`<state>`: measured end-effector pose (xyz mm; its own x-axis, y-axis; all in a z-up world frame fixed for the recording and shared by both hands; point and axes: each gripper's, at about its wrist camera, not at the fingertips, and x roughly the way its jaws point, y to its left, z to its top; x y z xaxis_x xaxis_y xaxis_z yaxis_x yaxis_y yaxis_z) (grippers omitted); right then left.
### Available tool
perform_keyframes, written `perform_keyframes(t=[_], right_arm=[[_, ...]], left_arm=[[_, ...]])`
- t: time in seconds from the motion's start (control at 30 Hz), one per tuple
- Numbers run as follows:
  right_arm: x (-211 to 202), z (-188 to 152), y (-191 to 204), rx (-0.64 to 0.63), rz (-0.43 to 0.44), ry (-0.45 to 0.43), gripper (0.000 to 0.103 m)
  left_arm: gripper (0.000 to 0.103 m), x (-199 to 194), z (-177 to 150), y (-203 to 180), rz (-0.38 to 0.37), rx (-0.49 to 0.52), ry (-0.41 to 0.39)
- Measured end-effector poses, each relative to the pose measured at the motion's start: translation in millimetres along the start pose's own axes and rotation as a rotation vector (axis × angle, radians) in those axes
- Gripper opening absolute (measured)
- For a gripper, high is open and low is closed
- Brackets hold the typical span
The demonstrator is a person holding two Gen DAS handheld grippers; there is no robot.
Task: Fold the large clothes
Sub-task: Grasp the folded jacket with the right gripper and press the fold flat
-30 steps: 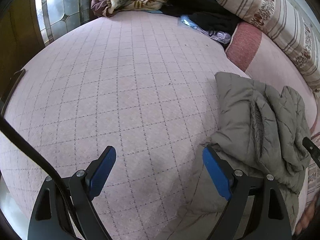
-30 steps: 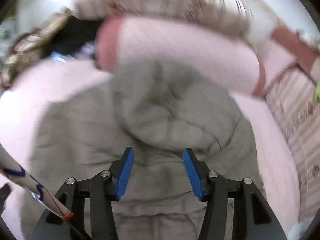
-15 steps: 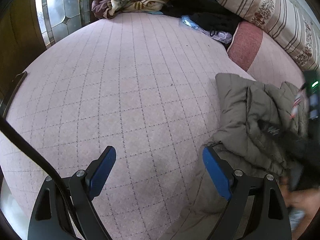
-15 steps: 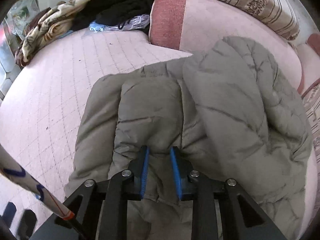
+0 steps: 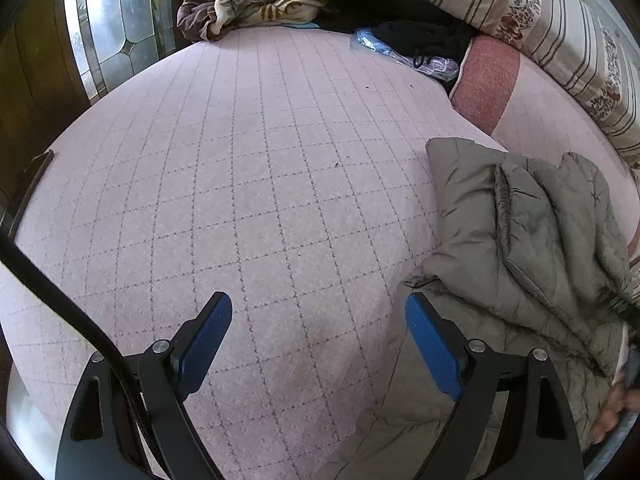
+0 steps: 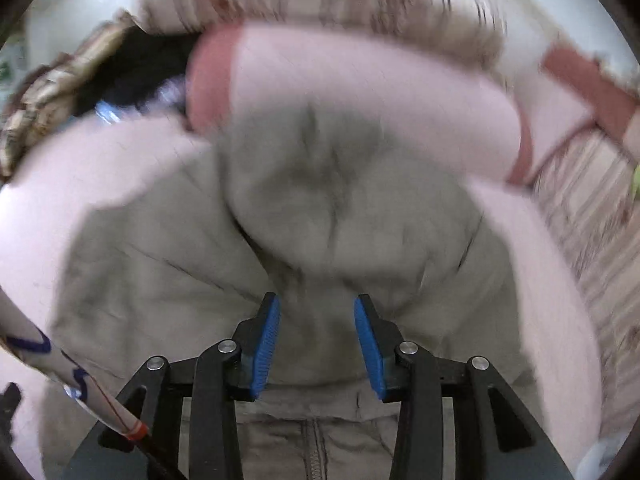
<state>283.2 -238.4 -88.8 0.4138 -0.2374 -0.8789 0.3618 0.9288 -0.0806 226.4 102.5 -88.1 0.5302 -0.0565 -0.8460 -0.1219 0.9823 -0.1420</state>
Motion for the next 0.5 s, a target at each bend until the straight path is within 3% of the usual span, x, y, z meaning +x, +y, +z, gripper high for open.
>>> perform_keyframes(t=[0.13, 0.2, 0.23, 0.3, 0.5], right_arm=[[2.1, -2.5, 0.6, -0.042, -0.009, -0.005, 0.045], [-16.4, -4.6, -5.5, -0.044, 0.036, -0.024, 0.051], [-27.8, -8.1, -12.3, -0.035, 0.061, -0.038, 0.06], [-52.2, -21.3, -33.2, -0.006, 0.089, -0.059, 0.069], [-101.3, -82.6, -112.9, 0.058, 0.06, -0.046, 0.073]], left_arm=[[0.088, 6.3, -0.4, -2.2, 0.018, 0.012, 0.013], [0.088, 8.5, -0.9, -2.5, 0.02, 0.015, 0.021], [0.088, 8.4, -0.5, -2.4, 0.019, 0.016, 0.022], [0.088, 6.4, -0.3, -1.6, 0.017, 0.016, 0.015], [0.088, -4.0, -3.8, -1.5, -0.012, 0.037, 0.0]])
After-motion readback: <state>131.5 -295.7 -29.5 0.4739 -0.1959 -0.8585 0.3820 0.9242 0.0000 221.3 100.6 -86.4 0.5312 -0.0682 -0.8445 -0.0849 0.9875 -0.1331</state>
